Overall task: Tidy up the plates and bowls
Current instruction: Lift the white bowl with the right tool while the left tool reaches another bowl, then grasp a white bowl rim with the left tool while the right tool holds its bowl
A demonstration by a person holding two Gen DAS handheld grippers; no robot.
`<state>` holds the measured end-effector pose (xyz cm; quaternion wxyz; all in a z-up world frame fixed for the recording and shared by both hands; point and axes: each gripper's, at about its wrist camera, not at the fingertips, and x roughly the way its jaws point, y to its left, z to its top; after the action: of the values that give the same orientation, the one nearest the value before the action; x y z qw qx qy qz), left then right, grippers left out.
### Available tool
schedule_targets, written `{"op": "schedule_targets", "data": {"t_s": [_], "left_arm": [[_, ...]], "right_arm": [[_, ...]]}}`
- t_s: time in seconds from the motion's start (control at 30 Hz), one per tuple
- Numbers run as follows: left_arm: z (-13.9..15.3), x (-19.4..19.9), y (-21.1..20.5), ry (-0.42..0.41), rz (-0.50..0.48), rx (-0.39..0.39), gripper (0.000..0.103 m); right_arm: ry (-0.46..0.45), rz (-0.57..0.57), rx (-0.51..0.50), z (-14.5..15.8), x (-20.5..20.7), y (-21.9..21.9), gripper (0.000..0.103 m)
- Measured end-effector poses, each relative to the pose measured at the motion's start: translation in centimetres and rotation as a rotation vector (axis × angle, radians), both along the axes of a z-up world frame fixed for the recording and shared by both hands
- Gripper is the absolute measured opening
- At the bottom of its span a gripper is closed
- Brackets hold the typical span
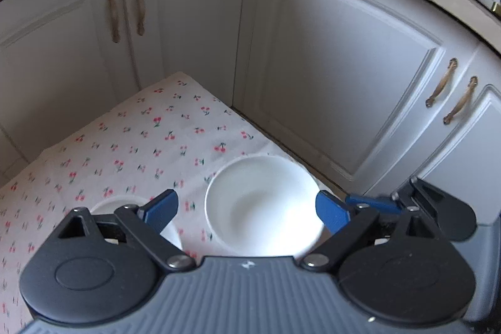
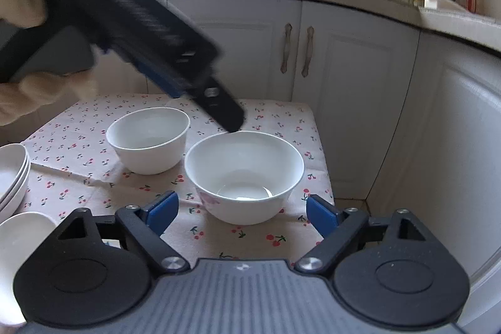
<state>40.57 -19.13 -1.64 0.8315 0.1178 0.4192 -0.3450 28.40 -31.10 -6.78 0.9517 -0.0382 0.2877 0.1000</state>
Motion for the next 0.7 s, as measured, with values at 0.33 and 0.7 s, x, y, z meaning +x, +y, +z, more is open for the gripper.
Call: {"op": "schedule_targets", "data": {"t_s": [0.33, 0.7], "left_arm": [[-3.2, 3.8, -2.4, 0.089, 0.004, 0.045, 0.078], [-4.7, 4.6, -3.2, 0.132, -0.015, 0.060, 0.069]], "right_arm": [[0.016, 0.019, 0.021, -1.0, 1.6, -0.1, 0.088], [0.014, 0.027, 0.026, -1.5, 2.0, -0.3, 0.084]]}}
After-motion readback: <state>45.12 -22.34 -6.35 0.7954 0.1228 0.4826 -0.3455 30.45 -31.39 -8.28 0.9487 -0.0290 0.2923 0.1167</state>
